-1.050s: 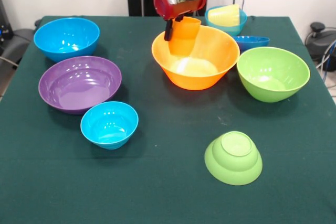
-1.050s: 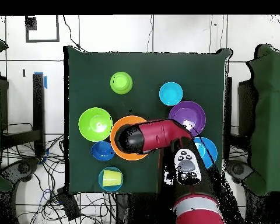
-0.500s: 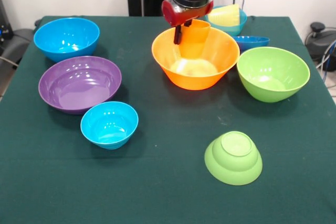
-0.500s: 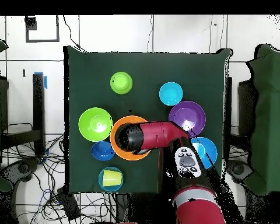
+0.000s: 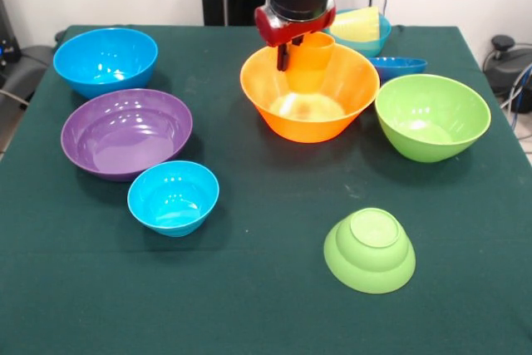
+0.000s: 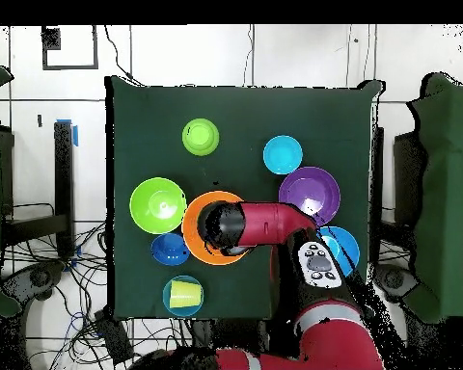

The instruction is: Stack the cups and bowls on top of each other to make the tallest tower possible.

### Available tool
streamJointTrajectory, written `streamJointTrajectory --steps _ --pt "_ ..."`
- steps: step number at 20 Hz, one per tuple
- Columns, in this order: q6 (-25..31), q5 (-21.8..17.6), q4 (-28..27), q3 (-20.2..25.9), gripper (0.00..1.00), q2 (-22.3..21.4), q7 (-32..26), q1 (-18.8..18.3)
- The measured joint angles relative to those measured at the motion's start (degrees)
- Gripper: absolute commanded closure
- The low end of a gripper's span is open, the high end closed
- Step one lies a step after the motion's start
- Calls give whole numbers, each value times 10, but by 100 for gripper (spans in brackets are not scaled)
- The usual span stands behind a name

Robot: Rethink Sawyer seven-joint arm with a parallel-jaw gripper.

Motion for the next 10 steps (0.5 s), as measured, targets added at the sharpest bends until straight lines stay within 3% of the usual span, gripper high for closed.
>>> streamJointTrajectory --steps 10 --pt "13 10 0 10 100 36 0 -24"
